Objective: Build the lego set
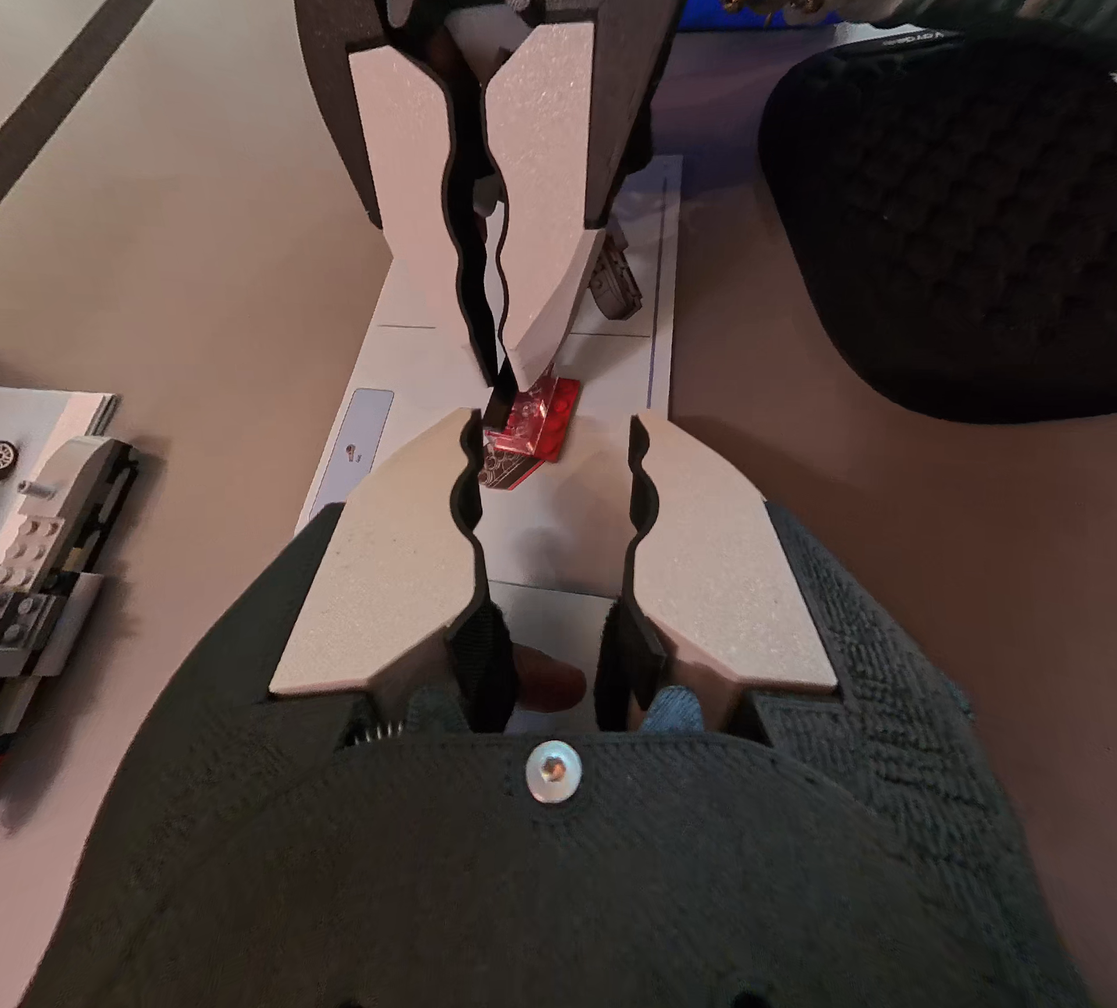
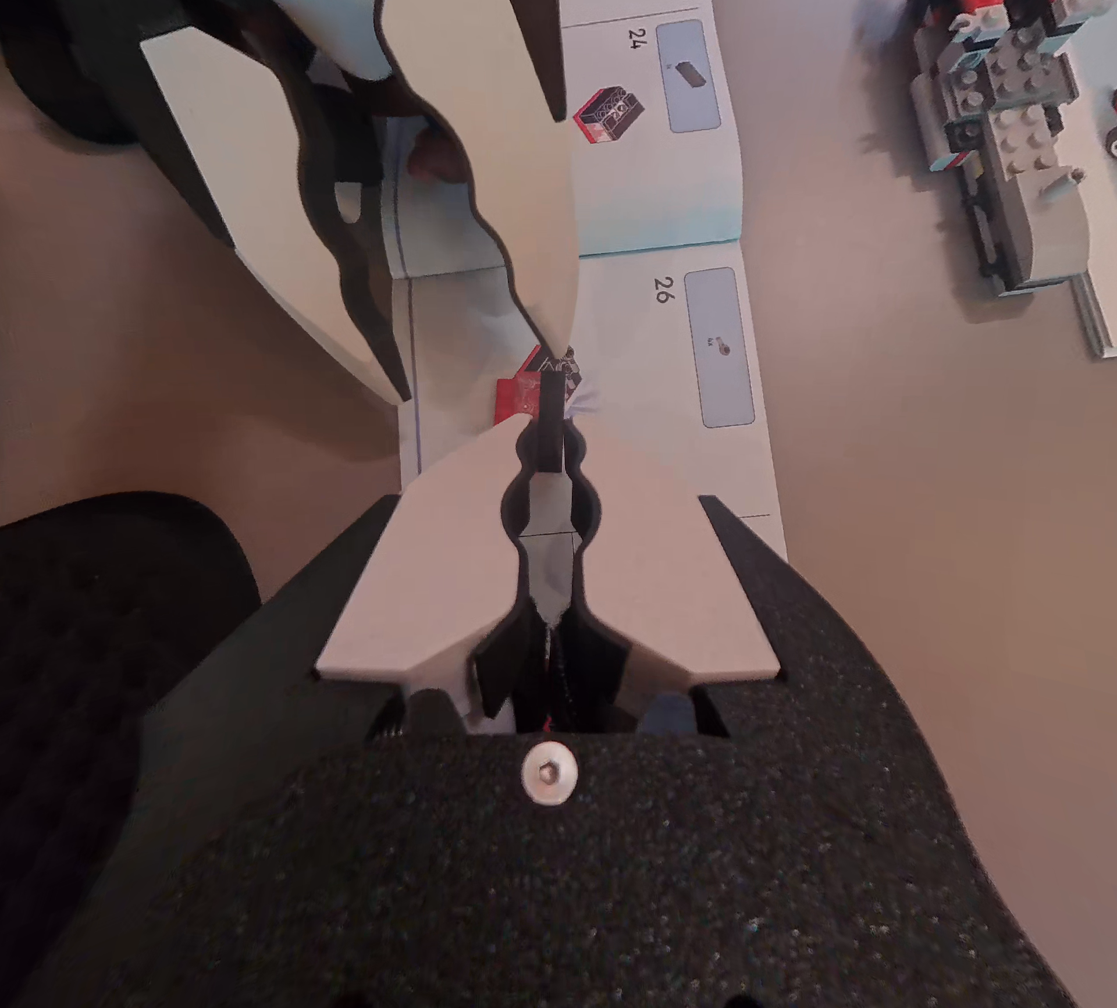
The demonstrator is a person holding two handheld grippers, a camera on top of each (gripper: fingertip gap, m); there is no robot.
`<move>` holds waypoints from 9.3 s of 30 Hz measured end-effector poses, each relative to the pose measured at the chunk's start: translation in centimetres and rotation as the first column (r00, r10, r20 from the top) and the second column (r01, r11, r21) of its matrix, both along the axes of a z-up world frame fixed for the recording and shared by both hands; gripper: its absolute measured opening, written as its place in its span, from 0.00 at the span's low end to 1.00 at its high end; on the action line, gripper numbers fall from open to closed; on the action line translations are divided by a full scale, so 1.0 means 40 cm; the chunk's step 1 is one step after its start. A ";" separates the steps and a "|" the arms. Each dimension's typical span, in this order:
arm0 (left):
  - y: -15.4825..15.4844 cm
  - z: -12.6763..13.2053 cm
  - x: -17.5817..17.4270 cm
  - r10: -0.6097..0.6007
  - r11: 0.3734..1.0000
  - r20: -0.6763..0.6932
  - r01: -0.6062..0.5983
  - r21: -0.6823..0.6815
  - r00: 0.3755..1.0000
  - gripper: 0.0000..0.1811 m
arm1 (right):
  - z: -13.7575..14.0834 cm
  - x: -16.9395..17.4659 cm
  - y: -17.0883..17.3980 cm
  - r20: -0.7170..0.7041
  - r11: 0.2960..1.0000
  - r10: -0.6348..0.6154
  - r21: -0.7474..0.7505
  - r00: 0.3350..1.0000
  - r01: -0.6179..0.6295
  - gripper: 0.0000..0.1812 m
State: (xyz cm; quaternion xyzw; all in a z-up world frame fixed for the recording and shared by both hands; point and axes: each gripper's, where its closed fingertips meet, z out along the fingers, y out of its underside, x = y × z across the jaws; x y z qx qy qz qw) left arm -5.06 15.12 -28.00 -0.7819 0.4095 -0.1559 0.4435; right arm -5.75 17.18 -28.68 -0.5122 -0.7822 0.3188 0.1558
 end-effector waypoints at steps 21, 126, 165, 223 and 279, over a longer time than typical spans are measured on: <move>0.000 -0.022 0.021 -0.022 1.000 -0.056 0.021 -0.010 0.998 0.26 | -0.001 -0.002 -0.001 0.001 1.000 0.019 -0.018 1.000 -0.019 0.04; 0.022 -0.012 0.007 0.216 0.960 0.008 -0.211 -0.182 0.976 0.18 | 0.452 0.605 0.127 -0.605 0.626 -0.612 0.024 0.510 0.779 0.11; -0.008 0.166 -0.069 0.317 0.931 0.214 -0.347 0.116 0.924 0.33 | 0.134 0.951 0.202 -0.061 0.227 -0.971 0.045 0.230 0.973 0.20; -0.024 0.117 -0.106 0.366 0.918 0.074 -0.373 0.135 0.928 0.33 | 0.152 1.076 0.310 -0.235 -0.104 -0.968 0.073 -0.084 0.992 0.11; -0.032 0.101 -0.131 0.387 0.909 0.054 -0.391 0.141 0.920 0.33 | -0.020 0.763 0.237 0.300 0.637 -0.751 0.091 0.589 0.766 0.06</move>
